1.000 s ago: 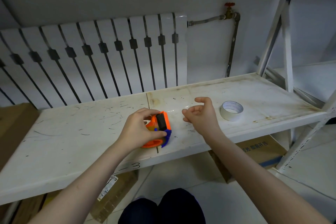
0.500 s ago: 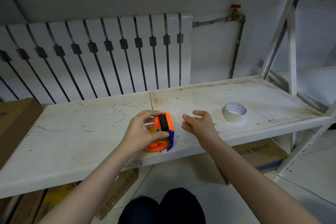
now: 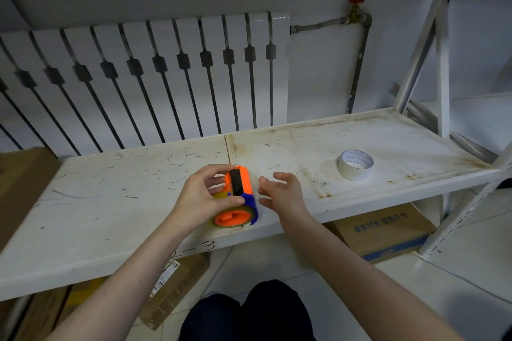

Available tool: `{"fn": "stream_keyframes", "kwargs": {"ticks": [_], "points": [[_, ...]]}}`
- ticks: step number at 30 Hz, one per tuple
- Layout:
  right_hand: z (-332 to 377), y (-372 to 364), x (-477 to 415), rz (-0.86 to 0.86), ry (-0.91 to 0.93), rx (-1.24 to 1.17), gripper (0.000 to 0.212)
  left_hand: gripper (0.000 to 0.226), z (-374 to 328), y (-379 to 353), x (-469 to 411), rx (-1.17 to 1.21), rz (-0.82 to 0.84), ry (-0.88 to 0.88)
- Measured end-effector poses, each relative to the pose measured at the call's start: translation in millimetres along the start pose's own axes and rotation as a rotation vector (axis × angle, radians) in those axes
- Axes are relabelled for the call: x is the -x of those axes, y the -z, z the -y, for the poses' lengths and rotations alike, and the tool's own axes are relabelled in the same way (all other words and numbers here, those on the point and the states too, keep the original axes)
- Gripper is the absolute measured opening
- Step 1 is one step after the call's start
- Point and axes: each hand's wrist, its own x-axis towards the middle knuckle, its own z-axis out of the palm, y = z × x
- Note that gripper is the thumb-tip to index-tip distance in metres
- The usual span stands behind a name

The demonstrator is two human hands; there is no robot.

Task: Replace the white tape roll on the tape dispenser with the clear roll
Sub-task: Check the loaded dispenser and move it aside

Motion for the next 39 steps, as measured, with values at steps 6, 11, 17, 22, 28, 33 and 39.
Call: {"fn": "stream_keyframes", "kwargs": {"ticks": [6, 11, 17, 22, 28, 33, 39], "points": [[-4.9, -11.2, 1.0, -0.008, 0.014, 0.091, 0.044, 0.060, 0.6, 8.0, 3.7, 0.066, -0.009, 0.024], [-4.4, -11.1, -1.5, -0.019, 0.040, 0.008, 0.035, 0.059, 2.2, 11.7, 4.0, 0.076, 0.004, 0.023], [-5.5, -13.5, -3.6, 0.021, 0.052, -0.016, 0.040, 0.054, 1.2, 18.8, -4.0, -0.052, 0.067, 0.001], [-10.5, -18.1, -8.5, 0.089, 0.053, 0.046, 0.055, 0.052, 2.1, 18.7, -6.6, -0.056, 0.064, -0.008], [-16.4, -24.1, -15.2, 0.104, 0.019, 0.075, 0.052, 0.053, 4.6, 19.4, -6.2, -0.060, 0.048, -0.007], [-18.7, -28.0, -25.0, 0.095, 0.017, 0.101, 0.047, 0.053, 5.7, 21.3, -5.1, -0.047, 0.050, 0.005], [-17.1, -31.4, -35.5, 0.131, 0.023, 0.138, 0.035, 0.053, 8.6, 24.2, -2.6, -0.025, 0.043, 0.015]]}}
